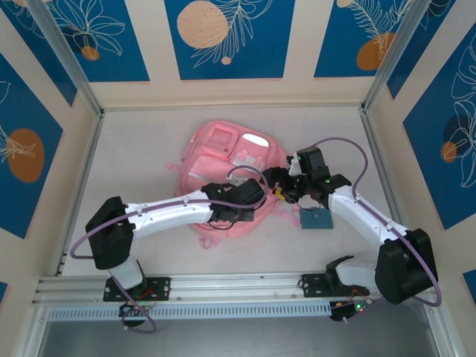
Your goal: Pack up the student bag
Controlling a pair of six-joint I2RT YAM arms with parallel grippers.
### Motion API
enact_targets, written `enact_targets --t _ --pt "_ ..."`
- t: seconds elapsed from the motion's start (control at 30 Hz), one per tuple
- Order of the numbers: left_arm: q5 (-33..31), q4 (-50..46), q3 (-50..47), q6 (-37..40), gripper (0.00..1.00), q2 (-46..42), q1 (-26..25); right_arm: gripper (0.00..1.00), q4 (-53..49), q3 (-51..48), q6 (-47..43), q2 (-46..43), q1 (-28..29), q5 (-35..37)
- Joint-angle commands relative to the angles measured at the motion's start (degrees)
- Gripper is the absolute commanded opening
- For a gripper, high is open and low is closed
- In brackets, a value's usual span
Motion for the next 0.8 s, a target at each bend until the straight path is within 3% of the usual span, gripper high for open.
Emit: enact_targets --t 0.0,0.2,0.43,0.77 --pt "-2.1 -2.3 1.8 -1.3 0.25 1.7 0.0 0.76 -0.8 -0.1 0.5 0.6 -0.3 -1.5" --pt "-2.8 -3.8 2.5 -2.3 0.22 3.2 0.0 0.76 -0.6 -0.2 0.5 1.1 -0.3 -1.7" --pt "-4.2 -4.7 2.9 -0.7 0.0 2.3 0.0 0.75 -0.5 -0.9 1.0 1.5 -0.1 -2.4" --pt "-4.7 -2.9 2.1 6.3 0.0 -0.8 0.1 0.66 6.6 -0.9 5.3 5.7 2.8 -8.6"
